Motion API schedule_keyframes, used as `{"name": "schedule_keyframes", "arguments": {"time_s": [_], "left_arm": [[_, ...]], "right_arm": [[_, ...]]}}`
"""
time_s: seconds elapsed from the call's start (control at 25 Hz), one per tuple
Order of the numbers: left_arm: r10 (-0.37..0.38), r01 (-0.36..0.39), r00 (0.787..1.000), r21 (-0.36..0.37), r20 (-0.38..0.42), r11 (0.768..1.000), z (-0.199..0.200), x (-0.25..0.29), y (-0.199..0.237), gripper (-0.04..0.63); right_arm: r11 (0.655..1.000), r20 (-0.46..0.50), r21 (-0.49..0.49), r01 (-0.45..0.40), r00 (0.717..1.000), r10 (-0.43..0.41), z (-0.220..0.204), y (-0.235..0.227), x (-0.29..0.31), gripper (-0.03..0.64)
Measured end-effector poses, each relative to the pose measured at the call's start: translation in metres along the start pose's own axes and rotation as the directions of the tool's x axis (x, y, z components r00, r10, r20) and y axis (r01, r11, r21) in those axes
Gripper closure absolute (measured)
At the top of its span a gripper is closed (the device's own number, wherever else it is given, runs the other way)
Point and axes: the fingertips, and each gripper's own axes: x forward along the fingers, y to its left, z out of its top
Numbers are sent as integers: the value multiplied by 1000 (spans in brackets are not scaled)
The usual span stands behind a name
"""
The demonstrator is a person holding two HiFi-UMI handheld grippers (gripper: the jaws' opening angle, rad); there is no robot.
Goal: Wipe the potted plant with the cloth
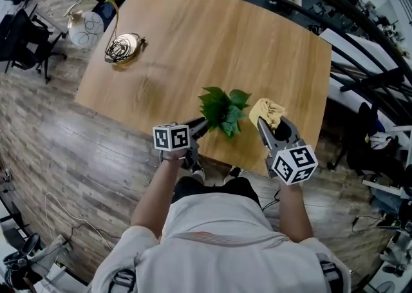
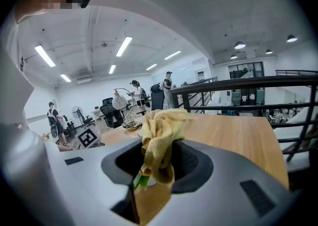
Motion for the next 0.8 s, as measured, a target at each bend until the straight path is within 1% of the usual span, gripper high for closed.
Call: {"name": "schedule_keyframes", "arguments": {"time_s": [0.16,0.24,0.32,0.4,0.48,0.52,0.6,0.64,0.68,0.72,0.76,0.8], "left_arm": [[-16,18,1000,-72,23,997,2,4,4,499],[-25,28,999,-89,28,996,3,5,4,500],[-32,35,999,-114,28,993,3,5,5,505],[-37,41,999,-146,29,988,3,6,6,514],[-35,40,999,-164,32,986,3,6,6,520],[-31,37,999,-169,35,985,4,6,6,523],[-25,32,999,-177,40,984,4,7,5,525],[-23,30,999,-182,42,983,4,8,4,526],[-22,29,999,-186,42,982,3,8,4,526],[-21,29,999,-190,43,981,2,8,3,526],[-20,28,999,-194,43,981,1,8,3,526],[-19,28,999,-197,44,980,0,7,3,526]], "right_arm": [[1000,-8,2,-15,1000,15,-1,3,5,422],[1000,-12,8,-30,999,30,0,5,9,422],[998,-15,21,-66,998,67,2,11,16,422],[990,-24,25,-136,990,136,5,24,31,422],[974,-47,11,-227,973,228,7,44,50,422],[961,-68,-1,-276,959,275,7,56,61,422],[932,-135,-21,-361,925,355,-1,76,81,422],[921,-178,-25,-389,908,379,-8,82,90,422],[914,-221,-29,-404,895,388,-15,85,98,422],[915,-256,-36,-403,888,381,-22,85,105,422],[921,-279,-46,-386,891,359,-27,80,110,422],[933,-290,-54,-355,900,326,-31,71,115,422]]}}
